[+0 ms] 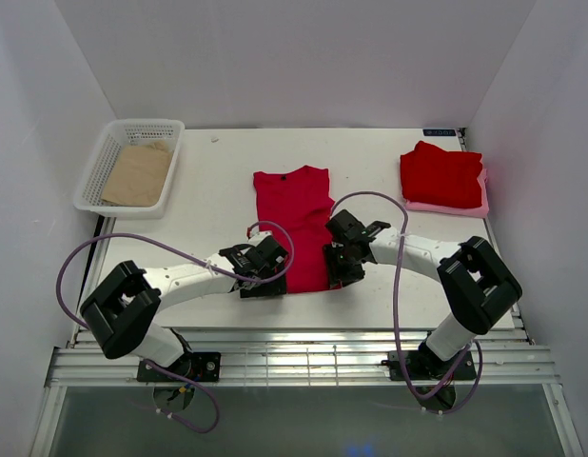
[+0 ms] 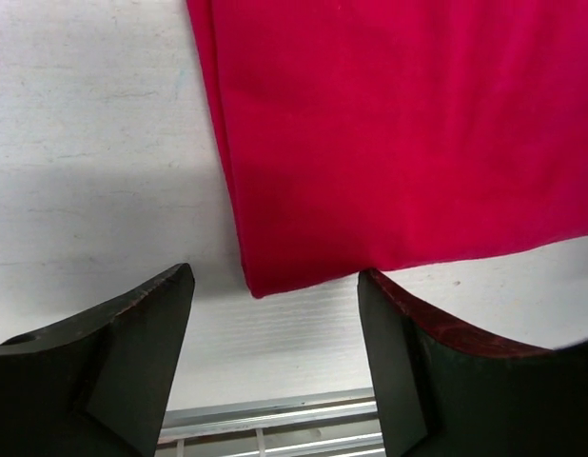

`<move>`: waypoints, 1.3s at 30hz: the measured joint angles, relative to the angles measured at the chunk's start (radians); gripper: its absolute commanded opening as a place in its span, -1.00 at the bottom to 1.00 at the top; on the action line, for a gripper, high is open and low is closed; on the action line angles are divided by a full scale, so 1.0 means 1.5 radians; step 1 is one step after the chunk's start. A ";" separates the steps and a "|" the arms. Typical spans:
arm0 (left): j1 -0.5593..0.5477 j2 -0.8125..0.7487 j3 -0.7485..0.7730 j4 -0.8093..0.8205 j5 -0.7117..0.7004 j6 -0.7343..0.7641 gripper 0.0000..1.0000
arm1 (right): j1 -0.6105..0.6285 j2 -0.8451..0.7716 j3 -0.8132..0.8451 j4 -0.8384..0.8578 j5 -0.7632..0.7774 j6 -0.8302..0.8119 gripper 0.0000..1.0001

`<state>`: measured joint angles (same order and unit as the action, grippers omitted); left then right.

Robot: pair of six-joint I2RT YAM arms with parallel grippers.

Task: Fold and stack the t-shirts
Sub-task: Grab one side of the 2/3 rectangular tshirt with both arms

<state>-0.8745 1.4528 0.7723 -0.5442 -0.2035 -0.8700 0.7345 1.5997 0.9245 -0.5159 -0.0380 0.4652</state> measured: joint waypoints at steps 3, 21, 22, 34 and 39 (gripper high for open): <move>0.000 0.013 0.001 0.014 -0.004 0.000 0.38 | 0.001 0.005 -0.003 0.007 -0.002 0.001 -0.03; 0.000 0.041 0.011 0.038 -0.011 -0.013 -1.00 | 0.001 0.010 -0.023 0.056 -0.027 0.005 -0.85; 0.000 0.040 0.009 0.040 -0.010 -0.012 -1.00 | 0.001 0.010 -0.025 0.060 -0.030 0.005 -0.85; -0.013 -0.011 -0.033 0.034 0.086 0.050 -1.00 | 0.040 -0.094 -0.104 0.013 -0.038 0.003 -0.84; -0.070 -0.078 -0.059 -0.034 0.127 0.034 -1.00 | 0.091 -0.210 -0.142 -0.045 -0.055 0.035 -0.84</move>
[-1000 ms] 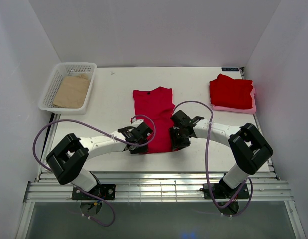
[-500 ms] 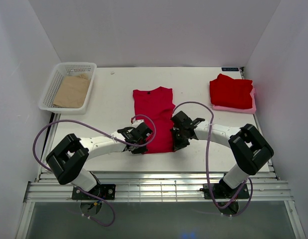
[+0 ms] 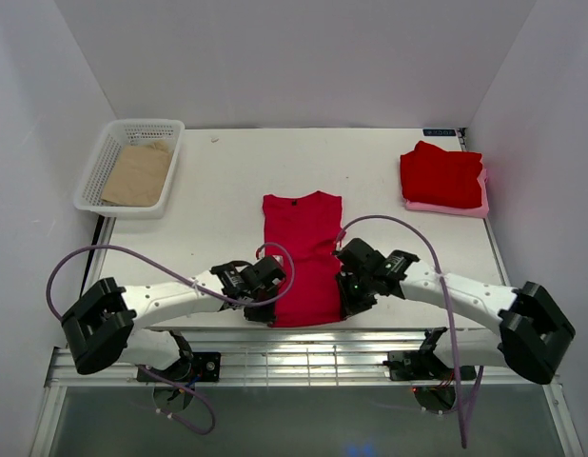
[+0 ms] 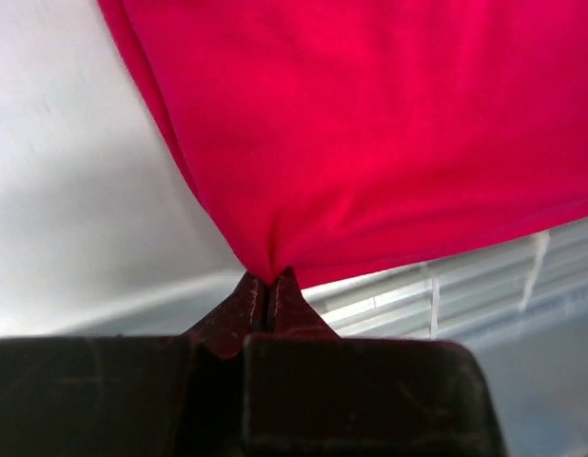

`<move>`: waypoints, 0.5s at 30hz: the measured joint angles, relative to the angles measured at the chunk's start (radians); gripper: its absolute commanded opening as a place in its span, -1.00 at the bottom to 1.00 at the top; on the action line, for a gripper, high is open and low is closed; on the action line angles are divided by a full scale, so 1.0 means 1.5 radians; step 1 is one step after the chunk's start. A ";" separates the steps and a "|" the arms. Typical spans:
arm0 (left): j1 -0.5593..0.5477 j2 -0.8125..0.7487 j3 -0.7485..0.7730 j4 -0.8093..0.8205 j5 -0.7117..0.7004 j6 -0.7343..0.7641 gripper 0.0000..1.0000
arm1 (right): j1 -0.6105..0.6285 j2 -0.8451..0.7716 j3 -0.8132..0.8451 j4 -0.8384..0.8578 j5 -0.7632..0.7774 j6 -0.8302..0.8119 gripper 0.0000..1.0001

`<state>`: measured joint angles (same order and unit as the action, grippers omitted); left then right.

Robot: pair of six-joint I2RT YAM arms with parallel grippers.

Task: Fold and stack the t-shirts
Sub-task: Grab one side of the 2/3 rectangular tshirt with both arms, then fold the long partially folded tshirt into a neat square

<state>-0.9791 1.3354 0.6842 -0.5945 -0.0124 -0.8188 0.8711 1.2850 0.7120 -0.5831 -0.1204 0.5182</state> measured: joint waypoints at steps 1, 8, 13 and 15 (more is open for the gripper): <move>-0.012 -0.015 0.001 -0.015 0.004 -0.005 -1.00 | 0.010 -0.028 -0.001 -0.014 -0.002 0.009 -0.85; -0.068 -0.080 0.111 -0.157 -0.004 -0.043 -1.00 | 0.063 -0.125 0.065 -0.144 0.014 0.070 -0.84; -0.076 -0.086 0.256 -0.246 -0.051 -0.064 -1.00 | 0.079 -0.113 0.205 -0.220 0.061 0.087 -0.85; -0.076 -0.089 0.302 -0.273 -0.074 -0.075 -1.00 | 0.080 -0.102 0.256 -0.238 0.083 0.089 -0.85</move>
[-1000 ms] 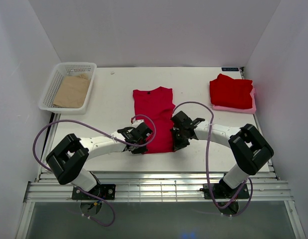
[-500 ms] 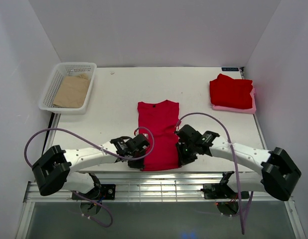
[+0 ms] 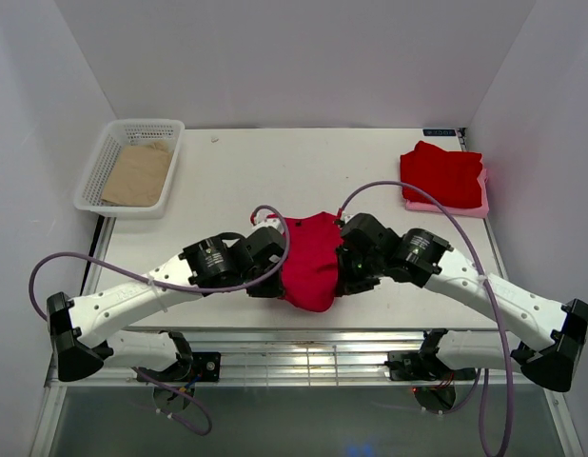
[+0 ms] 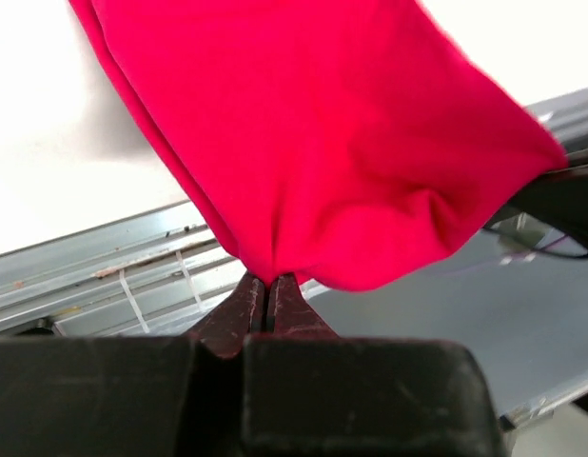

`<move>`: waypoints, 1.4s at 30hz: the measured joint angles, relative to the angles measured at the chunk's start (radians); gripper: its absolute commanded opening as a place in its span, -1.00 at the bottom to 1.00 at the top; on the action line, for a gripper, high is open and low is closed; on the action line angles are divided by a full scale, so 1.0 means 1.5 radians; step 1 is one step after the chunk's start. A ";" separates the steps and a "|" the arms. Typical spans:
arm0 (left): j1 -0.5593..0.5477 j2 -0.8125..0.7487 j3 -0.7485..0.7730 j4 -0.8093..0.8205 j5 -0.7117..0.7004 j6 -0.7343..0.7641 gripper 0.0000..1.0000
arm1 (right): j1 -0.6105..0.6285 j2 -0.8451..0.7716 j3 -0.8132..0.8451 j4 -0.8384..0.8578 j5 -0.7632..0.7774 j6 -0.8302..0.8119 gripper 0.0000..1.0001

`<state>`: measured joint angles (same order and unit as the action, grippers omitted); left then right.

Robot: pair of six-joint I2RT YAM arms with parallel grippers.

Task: Fold and stack the t-shirts
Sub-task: Fold the long partially folded tshirt into a neat square

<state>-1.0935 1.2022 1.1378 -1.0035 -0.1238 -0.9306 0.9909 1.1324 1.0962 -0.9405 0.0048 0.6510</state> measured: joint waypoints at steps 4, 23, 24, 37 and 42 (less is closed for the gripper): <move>0.000 0.002 0.060 -0.042 -0.055 -0.020 -1.00 | 0.000 0.028 0.074 -0.024 0.048 0.001 -0.85; 0.050 0.029 0.032 -0.019 -0.194 -0.095 -1.00 | -0.038 0.148 0.145 -0.015 0.240 -0.046 -0.85; 0.053 0.031 0.032 -0.012 -0.195 -0.094 -1.00 | -0.042 0.150 0.149 -0.013 0.242 -0.052 -0.84; 0.139 0.047 0.036 0.091 -0.207 -0.037 -1.00 | -0.098 0.172 0.176 0.041 0.254 -0.108 -0.85; 0.179 0.065 0.036 0.142 -0.192 -0.005 -1.00 | -0.123 0.193 0.180 0.070 0.247 -0.133 -0.84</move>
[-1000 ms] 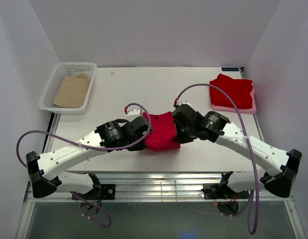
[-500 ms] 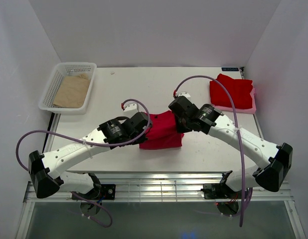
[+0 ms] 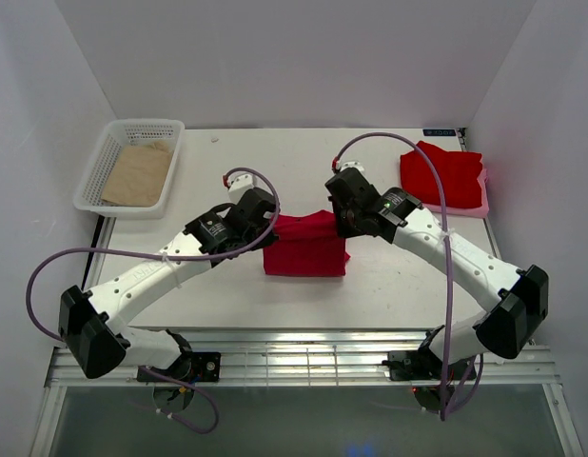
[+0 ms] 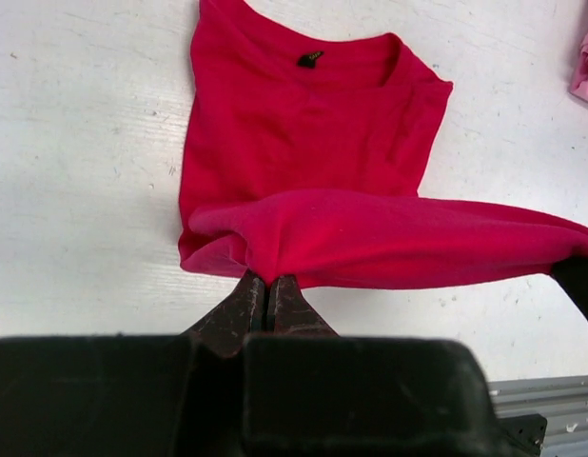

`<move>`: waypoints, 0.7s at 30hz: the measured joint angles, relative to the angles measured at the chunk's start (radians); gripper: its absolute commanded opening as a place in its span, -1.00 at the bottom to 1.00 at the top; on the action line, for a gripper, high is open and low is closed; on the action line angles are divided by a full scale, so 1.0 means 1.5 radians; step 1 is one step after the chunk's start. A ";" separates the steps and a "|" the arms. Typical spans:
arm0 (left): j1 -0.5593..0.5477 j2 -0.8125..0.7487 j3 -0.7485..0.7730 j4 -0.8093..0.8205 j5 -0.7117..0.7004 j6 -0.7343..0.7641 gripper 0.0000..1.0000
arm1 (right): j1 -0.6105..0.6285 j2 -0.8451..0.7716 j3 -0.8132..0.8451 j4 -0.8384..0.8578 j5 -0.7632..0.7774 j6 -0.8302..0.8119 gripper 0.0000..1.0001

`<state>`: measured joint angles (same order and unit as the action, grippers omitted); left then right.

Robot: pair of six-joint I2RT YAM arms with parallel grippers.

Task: Fold and stack the t-shirts
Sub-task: Fold the long partially folded tshirt into a neat square

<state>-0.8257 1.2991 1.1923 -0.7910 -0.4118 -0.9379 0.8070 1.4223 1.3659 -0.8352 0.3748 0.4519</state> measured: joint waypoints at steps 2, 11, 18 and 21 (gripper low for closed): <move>0.012 0.013 0.000 0.015 0.007 0.015 -1.00 | -0.011 0.014 0.009 0.008 -0.003 -0.011 -0.85; 0.057 0.062 0.001 0.075 0.040 0.064 -1.00 | -0.056 0.069 0.036 0.046 -0.023 -0.053 -0.85; 0.092 0.102 0.010 0.113 0.063 0.089 -1.00 | -0.081 0.108 0.051 0.071 -0.041 -0.079 -0.85; 0.106 0.121 0.013 0.128 0.074 0.097 -1.00 | -0.092 0.129 0.062 0.078 -0.047 -0.088 -0.85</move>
<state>-0.6670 1.4807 1.2118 -0.5987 -0.3008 -0.7921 0.6697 1.6165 1.4590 -0.7181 0.3038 0.3202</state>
